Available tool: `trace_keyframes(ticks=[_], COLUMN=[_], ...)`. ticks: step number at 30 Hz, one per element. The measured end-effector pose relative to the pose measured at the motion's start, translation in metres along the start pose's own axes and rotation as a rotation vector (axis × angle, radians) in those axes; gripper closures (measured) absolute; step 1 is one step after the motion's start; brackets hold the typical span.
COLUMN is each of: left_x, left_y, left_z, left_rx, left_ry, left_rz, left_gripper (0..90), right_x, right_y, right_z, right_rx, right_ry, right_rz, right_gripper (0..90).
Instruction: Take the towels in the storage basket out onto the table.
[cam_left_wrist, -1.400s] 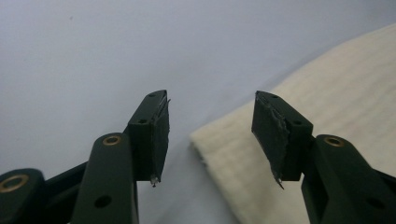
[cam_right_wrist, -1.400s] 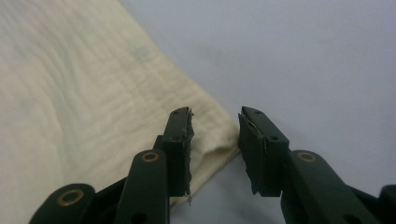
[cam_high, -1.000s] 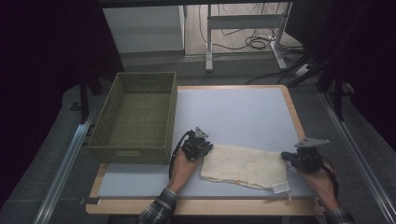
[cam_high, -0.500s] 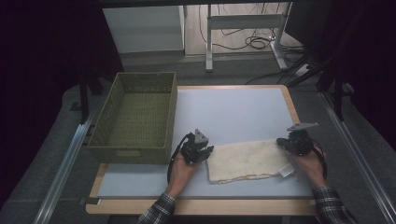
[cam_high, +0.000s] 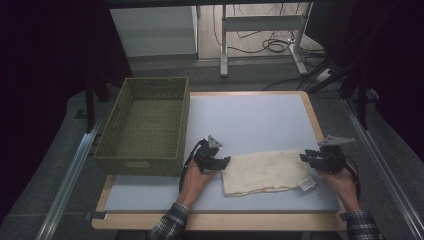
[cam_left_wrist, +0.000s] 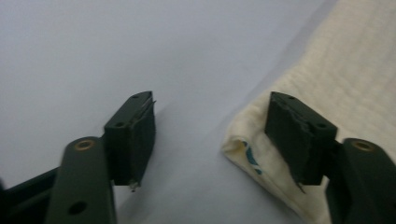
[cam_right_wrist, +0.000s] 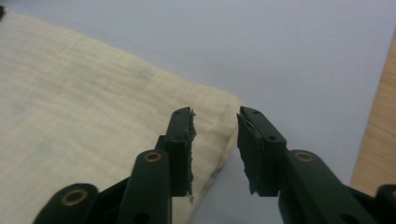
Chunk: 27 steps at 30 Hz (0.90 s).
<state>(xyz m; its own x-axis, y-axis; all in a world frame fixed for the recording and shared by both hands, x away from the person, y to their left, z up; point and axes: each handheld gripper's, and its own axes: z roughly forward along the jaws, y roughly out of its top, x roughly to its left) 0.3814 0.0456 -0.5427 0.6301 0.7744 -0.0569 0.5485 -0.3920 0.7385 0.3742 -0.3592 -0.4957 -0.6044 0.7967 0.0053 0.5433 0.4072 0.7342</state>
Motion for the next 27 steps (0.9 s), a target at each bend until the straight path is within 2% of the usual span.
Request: trace_keyframes(ticks=[4, 5, 9, 12, 20, 27], left_x=[0.000, 0.000, 0.000, 0.000, 0.001, 0.001], left_y=[0.000, 0.000, 0.000, 0.000, -0.001, -0.001], left_z=[0.000, 0.000, 0.000, 0.000, 0.000, 0.000], left_rx=[-0.001, -0.001, 0.000, -0.001, -0.001, -0.003], left_ry=[-0.001, -0.002, -0.005, -0.006, -0.008, -0.010], left_rz=[-0.002, -0.003, -0.005, -0.005, -0.008, -0.009], left_gripper=[28.6, 28.5, 28.4, 28.3, 28.0, 28.0], right_x=[0.005, 0.009, 0.020, 0.029, 0.061, 0.087], right_y=[-0.003, -0.004, -0.003, -0.001, 0.004, 0.007], right_z=[-0.003, -0.005, -0.011, -0.014, -0.013, -0.005], right_rx=[-0.002, -0.004, -0.021, -0.032, -0.031, -0.017], right_ry=[0.017, 0.027, 0.035, 0.061, 0.113, 0.173], right_rz=[0.006, 0.010, 0.014, 0.021, -0.029, -0.066], right_gripper=[56.3, 49.9, 42.9, 38.7, 36.9, 37.0])
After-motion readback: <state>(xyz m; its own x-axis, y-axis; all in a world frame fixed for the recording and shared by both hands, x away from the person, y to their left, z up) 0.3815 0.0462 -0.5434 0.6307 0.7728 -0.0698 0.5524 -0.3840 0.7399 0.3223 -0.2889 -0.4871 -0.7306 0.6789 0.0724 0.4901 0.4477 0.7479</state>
